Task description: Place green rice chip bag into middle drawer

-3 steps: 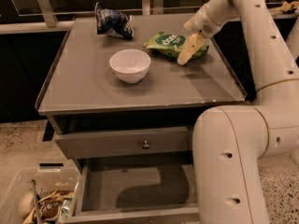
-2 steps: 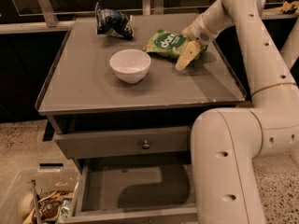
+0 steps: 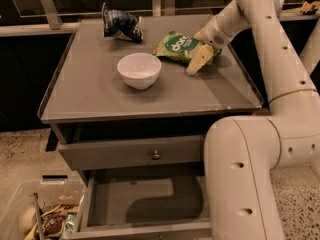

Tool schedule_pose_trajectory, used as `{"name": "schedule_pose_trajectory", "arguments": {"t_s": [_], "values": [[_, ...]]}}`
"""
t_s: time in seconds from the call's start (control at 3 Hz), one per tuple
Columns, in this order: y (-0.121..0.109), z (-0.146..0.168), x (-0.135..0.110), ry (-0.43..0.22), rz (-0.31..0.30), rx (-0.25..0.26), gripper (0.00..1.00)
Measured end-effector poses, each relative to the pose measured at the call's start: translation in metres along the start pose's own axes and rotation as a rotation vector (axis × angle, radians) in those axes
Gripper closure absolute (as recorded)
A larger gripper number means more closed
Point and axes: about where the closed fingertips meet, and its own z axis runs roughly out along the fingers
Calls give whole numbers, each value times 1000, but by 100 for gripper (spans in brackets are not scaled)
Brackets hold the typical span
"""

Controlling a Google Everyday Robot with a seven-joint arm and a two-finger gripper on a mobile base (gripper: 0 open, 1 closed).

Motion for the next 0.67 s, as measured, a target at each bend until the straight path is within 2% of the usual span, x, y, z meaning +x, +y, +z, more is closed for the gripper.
{"name": "schedule_pose_trajectory", "arguments": {"t_s": [0.67], "values": [[0,0,0,0,0,0,65]]}}
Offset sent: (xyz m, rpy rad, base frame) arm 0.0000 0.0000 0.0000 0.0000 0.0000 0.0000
